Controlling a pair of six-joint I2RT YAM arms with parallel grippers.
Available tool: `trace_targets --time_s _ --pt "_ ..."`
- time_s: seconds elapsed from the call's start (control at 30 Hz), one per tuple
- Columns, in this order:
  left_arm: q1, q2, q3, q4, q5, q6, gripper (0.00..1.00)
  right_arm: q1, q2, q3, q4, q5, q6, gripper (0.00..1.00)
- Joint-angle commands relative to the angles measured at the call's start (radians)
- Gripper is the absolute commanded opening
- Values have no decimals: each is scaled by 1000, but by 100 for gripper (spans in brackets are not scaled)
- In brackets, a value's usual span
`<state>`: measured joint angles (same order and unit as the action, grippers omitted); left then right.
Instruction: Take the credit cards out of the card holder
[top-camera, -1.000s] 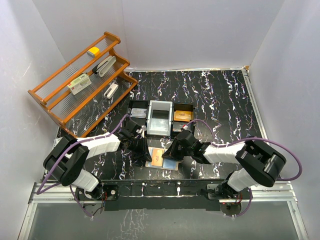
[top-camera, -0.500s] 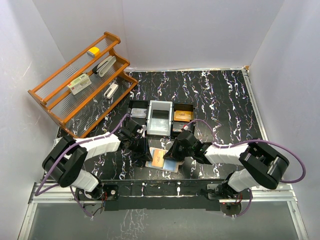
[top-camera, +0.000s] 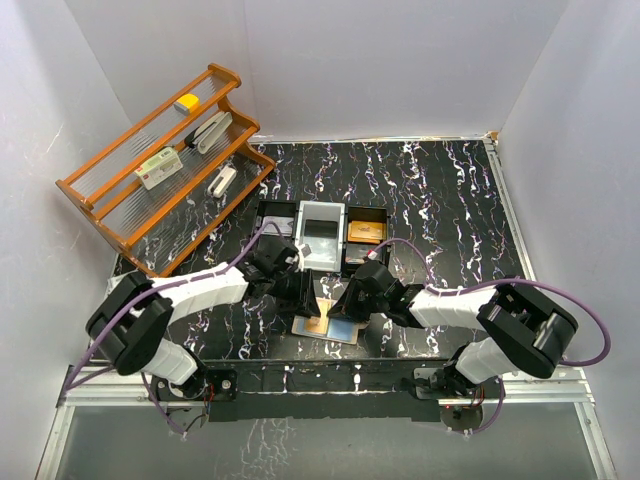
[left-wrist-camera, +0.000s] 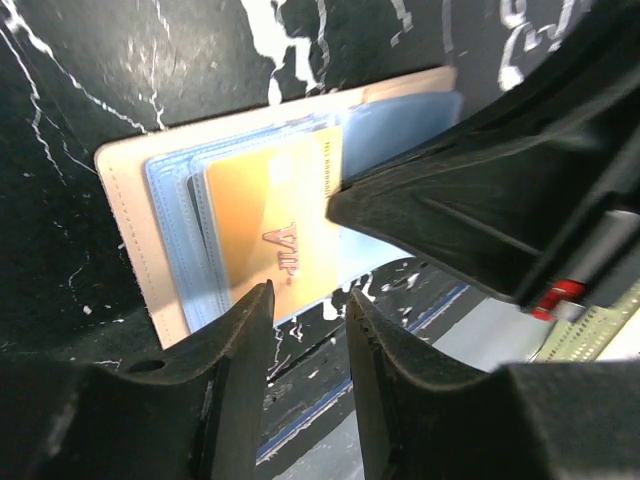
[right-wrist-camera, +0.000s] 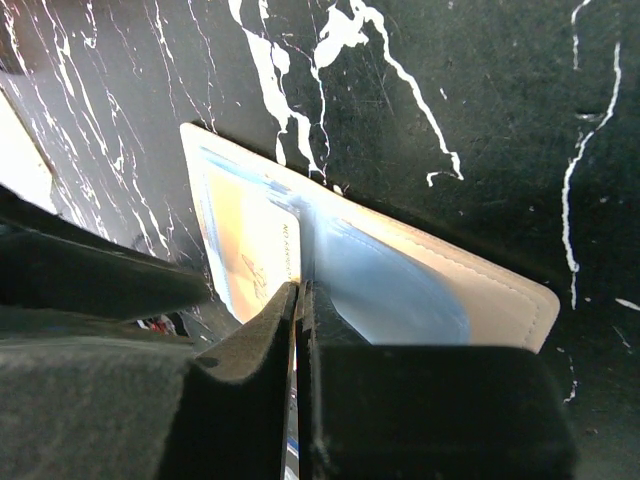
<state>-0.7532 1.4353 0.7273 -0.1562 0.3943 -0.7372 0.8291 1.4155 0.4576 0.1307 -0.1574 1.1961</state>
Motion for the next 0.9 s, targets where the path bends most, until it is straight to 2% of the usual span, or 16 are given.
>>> trace_targets --time_s 0.0,0.47,0.57,0.73,0.87 --pt "-24 63 22 -37 -16 6 33 -8 2 27 23 4 -17 0" --pt "-26 99 21 -118 -114 25 29 -31 -17 44 -23 -21 -64 1" --pt "-27 96 15 -109 -100 26 28 -36 -17 38 -4 -37 -58 6" --pt "-28 98 20 -106 -88 27 27 -36 5 38 21 -63 -51 21" --pt "-28 98 24 -108 -83 29 26 -36 30 39 50 -85 -53 23"
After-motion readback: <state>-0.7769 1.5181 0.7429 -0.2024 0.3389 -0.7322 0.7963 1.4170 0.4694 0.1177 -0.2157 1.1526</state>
